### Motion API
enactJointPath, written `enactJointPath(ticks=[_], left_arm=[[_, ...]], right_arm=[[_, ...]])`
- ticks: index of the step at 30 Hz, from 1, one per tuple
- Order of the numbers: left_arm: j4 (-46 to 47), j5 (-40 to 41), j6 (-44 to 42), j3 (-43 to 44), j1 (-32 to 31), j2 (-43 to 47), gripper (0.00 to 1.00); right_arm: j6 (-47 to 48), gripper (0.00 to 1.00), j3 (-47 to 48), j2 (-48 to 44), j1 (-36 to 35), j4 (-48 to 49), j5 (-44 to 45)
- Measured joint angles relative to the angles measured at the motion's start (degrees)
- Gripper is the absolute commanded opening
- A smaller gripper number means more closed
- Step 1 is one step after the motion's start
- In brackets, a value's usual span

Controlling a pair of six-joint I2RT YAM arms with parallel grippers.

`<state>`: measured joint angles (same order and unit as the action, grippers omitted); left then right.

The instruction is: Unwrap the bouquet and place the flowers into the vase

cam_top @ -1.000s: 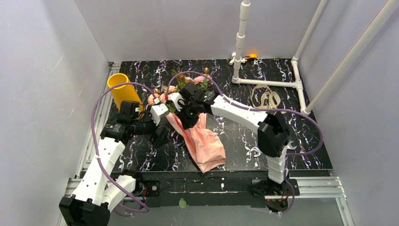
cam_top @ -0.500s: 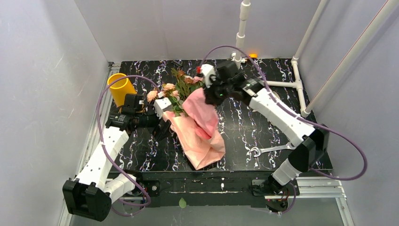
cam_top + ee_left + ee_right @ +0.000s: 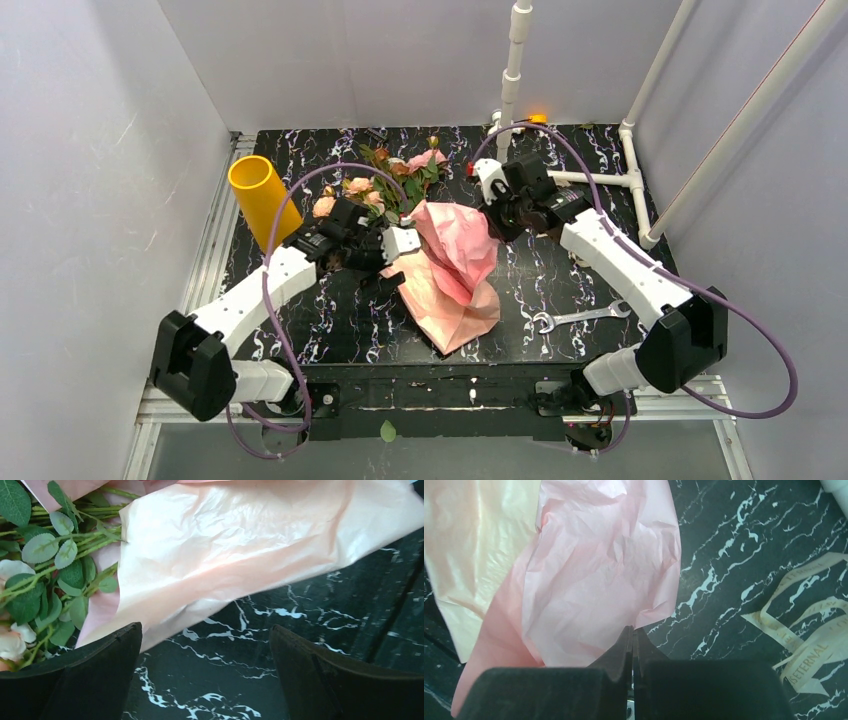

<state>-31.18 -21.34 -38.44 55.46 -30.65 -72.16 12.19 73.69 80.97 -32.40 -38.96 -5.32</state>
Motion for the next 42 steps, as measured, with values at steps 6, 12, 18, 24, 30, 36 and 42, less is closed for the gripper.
enactJointPath(ticks=[6, 12, 18, 24, 30, 36, 42], left_arm=[[4.5, 5.8, -4.6, -0.7, -3.0, -6.4, 0.73], [6.2, 11.0, -8.3, -2.5, -3.3, -10.5, 0.20], [8.3, 14.4, -10.7, -4.9, -2.8, -10.6, 0.00], [8.9, 16.8, -13.0, -7.2, -1.3, -10.7, 0.00], [10.0, 18.4, -13.5, -7.2, 1.0, -11.3, 0.00], [10.3, 18.4, -13.5, -7.2, 4.2, -12.1, 0.00], [11.3, 18.4, -13.4, -7.1, 5.0, -12.1, 0.05]], right_arm=[[0.3, 0.01, -2.4, -1.8, 2.6, 1.4, 2.9], [4.1, 0.01, -5.0, -3.5, 6.1, 4.9, 7.3], [9.5, 0.01, -10.2, -2.8, 8.5, 7.0, 12.8], [14.8, 0.01, -15.9, 0.1, 9.0, 9.1, 18.1], [18.0, 0.01, -19.3, 1.0, 9.0, 9.1, 21.0], [20.6, 0.01, -23.8, 1.0, 9.0, 10.3, 24.5], [21.5, 0.22, -25.6, 1.2, 9.0, 11.5, 25.0]])
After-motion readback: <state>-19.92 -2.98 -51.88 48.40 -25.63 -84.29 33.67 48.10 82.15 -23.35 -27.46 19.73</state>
